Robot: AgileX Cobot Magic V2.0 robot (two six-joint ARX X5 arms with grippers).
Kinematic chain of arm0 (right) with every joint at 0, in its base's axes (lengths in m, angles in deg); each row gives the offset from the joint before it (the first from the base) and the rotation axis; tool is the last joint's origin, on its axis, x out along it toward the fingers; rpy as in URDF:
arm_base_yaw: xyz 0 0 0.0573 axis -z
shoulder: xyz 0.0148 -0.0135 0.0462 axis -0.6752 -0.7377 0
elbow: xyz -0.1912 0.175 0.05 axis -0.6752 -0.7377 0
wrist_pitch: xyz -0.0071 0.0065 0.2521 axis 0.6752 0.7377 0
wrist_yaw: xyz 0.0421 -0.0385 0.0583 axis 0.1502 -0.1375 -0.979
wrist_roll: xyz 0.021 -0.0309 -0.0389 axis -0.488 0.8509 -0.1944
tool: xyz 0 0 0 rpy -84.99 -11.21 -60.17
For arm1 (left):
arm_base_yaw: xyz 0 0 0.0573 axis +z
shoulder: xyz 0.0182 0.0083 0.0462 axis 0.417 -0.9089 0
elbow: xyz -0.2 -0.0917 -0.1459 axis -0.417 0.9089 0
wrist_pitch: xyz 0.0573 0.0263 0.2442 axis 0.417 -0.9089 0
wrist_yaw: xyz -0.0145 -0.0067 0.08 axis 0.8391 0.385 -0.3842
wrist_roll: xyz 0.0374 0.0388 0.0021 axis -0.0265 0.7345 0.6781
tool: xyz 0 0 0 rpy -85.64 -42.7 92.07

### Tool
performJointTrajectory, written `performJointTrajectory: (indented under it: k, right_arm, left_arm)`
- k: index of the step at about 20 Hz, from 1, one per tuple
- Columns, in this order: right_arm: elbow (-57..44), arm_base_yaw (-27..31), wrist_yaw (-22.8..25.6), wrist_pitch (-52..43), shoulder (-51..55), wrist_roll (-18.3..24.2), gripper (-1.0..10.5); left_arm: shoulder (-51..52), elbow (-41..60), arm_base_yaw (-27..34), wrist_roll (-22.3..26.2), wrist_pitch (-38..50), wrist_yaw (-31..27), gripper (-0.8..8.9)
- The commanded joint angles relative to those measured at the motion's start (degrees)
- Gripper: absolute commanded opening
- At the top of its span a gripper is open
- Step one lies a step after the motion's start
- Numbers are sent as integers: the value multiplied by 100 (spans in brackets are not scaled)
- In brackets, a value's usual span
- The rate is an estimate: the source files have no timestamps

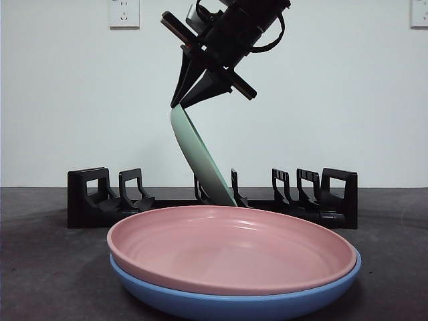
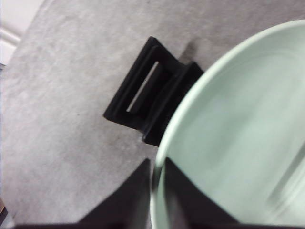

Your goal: Place the plate

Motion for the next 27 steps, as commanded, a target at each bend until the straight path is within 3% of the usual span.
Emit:
performJointTrajectory:
  k: [1, 6, 11, 15, 17, 19, 22, 27]
  right_arm:
    - [160, -55, 11, -68, -133, -61, 11]
    - [393, -44, -551, -4, -120, -168, 11]
    - [1180, -61, -638, 599, -120, -136, 11]
    - [2079, -129, -726, 1537, -120, 181, 11]
    - [2535, -229, -693, 2262, -120, 557, 11]
    - [2900, -402, -352, 3077, -120, 940, 11]
    - [3185, -837, 577, 4072, -118, 1331, 11]
    - [3174, -1805, 1429, 4148, -13, 1300, 11]
  left_arm:
    - [-31, -85, -17, 20, 42, -33, 372]
    - [-31, -85, -17, 39, 48, -33, 372]
    - [-31, -85, -17, 39, 52, -35, 372]
    - [-31, -85, -17, 39, 107, -33, 372]
    - [-31, -85, -17, 39, 162, -35, 372]
    - [-31, -85, -17, 39, 219, -35, 372]
    - [-31, -85, -17, 37, 221, -33, 372]
    - [-31, -85, -17, 42, 214, -33, 372]
